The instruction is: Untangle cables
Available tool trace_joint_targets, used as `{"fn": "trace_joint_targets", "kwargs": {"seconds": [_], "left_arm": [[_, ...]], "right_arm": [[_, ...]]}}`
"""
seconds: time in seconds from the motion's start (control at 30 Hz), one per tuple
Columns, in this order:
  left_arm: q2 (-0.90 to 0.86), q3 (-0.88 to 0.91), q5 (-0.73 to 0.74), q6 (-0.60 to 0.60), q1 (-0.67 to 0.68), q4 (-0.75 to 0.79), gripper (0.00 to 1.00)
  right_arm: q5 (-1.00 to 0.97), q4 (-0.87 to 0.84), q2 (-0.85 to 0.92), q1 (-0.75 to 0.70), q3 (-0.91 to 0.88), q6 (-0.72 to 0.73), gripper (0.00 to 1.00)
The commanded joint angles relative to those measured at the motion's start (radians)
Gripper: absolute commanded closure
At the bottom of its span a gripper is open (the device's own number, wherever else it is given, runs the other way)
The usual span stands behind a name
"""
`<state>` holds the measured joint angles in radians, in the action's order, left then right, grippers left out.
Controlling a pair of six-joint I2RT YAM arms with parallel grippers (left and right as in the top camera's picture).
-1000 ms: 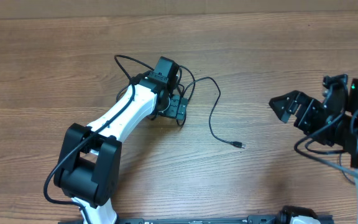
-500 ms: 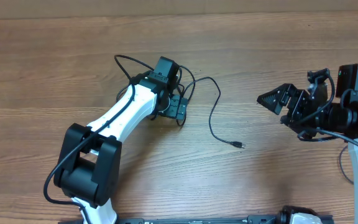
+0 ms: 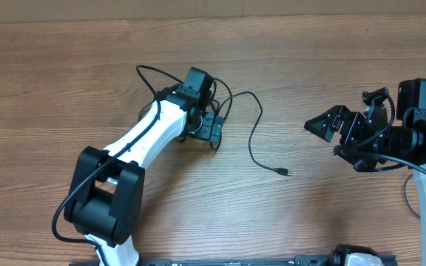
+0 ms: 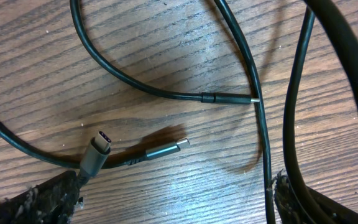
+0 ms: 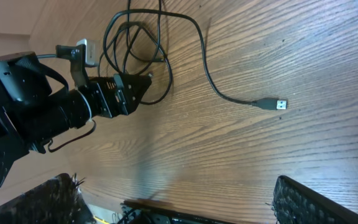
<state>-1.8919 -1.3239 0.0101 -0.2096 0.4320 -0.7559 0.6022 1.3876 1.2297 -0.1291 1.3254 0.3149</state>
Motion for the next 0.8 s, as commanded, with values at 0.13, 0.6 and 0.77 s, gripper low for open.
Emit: {"fn": "trace_joint_targets", "kwargs": {"seconds": [0.13,0.6,0.77], "left_arm": [[0.002,-0.005,-0.014,0.003,0.000,0.001,0.00],[0.002,-0.005,-0.017,0.003,0.000,0.006,0.00],[0.002,-0.005,-0.018,0.003,0.000,0.005,0.00]], "right_arm": [[-0.010,-0.003,-0.002,0.006,0.000,-0.008,0.00],[0.051,-0.019,-0.028,0.023,0.000,0.087,0.00],[0.051,-0.021,-0.037,0.029,0.000,0.086,0.00]]}}
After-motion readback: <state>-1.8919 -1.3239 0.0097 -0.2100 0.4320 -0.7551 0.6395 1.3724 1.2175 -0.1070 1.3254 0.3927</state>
